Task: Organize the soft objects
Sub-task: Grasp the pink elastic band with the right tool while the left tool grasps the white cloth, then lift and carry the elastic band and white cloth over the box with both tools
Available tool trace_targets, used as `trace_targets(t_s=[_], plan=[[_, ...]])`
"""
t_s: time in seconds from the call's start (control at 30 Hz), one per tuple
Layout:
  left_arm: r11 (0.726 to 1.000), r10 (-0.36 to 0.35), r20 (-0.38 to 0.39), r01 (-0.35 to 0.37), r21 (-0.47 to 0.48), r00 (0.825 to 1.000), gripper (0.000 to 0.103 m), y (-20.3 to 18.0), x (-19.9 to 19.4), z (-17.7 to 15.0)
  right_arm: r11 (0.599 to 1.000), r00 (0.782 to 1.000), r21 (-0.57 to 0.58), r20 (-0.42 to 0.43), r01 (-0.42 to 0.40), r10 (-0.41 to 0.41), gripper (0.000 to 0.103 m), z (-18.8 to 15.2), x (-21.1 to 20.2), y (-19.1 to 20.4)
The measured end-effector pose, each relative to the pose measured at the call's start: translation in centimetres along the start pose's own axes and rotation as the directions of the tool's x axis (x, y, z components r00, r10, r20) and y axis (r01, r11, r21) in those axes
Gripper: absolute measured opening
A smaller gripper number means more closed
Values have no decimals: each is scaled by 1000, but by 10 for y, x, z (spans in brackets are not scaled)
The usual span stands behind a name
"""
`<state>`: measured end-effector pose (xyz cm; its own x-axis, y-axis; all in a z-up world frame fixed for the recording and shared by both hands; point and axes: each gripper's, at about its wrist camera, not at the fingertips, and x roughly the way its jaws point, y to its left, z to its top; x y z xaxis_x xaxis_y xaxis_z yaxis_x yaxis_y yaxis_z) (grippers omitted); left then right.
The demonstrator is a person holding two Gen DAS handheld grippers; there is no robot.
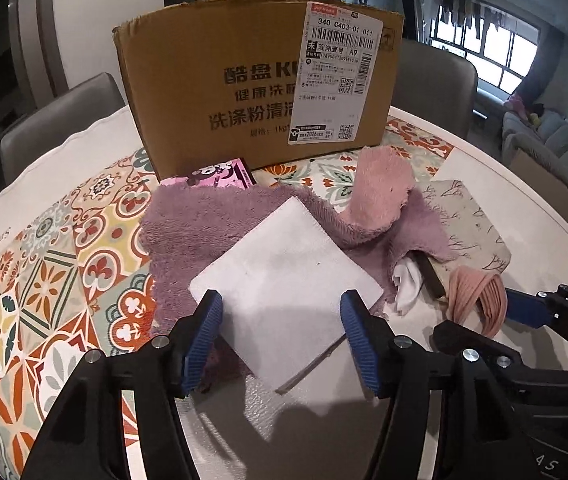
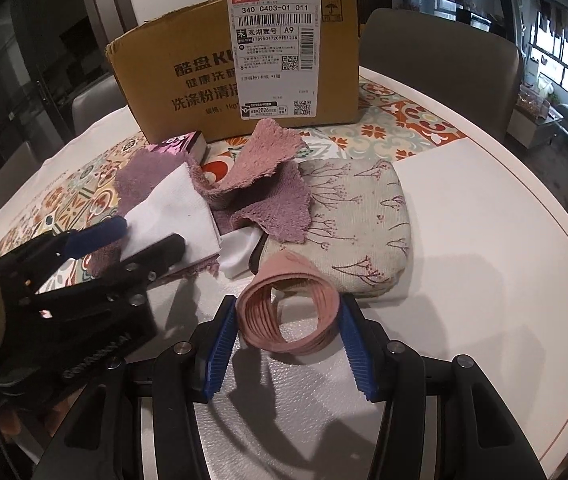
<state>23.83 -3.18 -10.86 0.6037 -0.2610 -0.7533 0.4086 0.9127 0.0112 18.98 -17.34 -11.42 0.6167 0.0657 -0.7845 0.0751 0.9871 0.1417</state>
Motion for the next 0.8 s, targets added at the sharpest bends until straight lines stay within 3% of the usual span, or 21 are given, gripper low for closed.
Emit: trace_targets(t_s=[0.33, 0.5, 0.8], plan=[[1000, -11, -5, 11, 6, 1000, 11, -3, 0, -1, 1000, 1000, -1, 4, 2, -2, 29, 0, -1, -2], [1000, -21, 13, 21, -3, 1000, 5, -5, -6, -3, 1000, 1000, -1, 9, -14, 14, 15, -2, -4, -3], [998, -34, 102, 39, -54, 994, 5, -8, -43, -2, 998, 997, 6, 40, -63, 62, 15, -2, -24, -3]])
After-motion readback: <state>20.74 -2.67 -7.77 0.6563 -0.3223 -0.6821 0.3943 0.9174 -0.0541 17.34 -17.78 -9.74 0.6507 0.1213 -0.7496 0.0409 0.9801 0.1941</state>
